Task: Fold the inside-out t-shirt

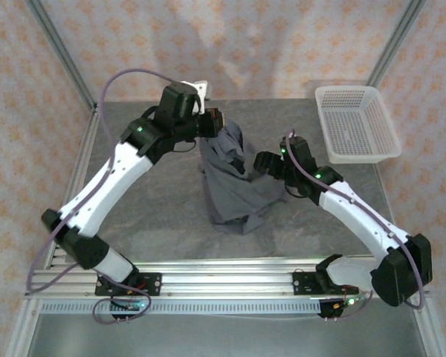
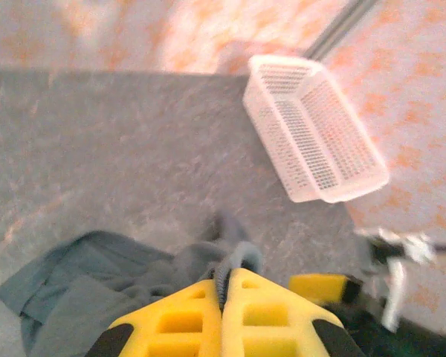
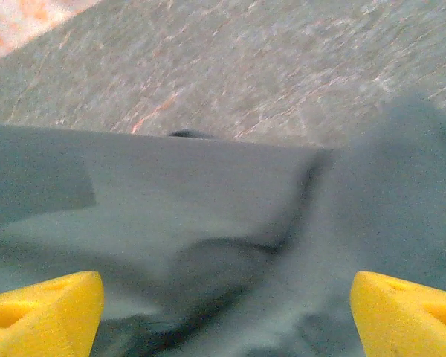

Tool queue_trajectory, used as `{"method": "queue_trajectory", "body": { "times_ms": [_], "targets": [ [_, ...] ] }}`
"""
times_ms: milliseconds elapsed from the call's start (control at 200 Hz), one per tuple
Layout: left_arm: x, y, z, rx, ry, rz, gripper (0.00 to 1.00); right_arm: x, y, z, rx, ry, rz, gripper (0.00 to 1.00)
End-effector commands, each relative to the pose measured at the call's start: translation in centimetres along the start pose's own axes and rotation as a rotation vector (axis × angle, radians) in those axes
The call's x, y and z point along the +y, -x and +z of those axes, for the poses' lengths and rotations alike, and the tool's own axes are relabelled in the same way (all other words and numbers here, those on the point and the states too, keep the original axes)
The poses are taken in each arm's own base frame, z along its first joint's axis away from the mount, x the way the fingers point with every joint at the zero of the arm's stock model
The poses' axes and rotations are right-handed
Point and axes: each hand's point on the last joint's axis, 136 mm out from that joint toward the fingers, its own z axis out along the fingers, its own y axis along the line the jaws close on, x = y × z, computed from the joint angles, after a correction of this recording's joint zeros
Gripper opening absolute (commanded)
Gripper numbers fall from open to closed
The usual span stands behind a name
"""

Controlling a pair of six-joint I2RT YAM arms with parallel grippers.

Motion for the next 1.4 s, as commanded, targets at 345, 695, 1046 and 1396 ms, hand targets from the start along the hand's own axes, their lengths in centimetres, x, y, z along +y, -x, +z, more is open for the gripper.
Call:
{"method": "queue_trajectory", "body": {
  "times_ms": [345,695,1046,1396],
  "targets": [
    [1.5,-17.7,-4.7,0.020,0.080,0.445,0.62,-1.2,-0.1,-2.9,-0.054,0.023,-0.053,0.84],
    [11.8,-17.5,-2.5,0.300,0.339,-0.016,0.69,8.6,-11.1,2.0,0.325,0.301,-0.467,0.75],
    [7.5,-27.8,6.4,0.666,0.094,-0.331,0.69,6.7,-16.6,7.8,0.546,0.203,-0.413,0.50],
    [9.5,-27.5,6.6,0.625,0.125,-0.414,0.00,4.5,-14.4,8.9,0.476,0.105,-0.298,0.00]
  ]
}}
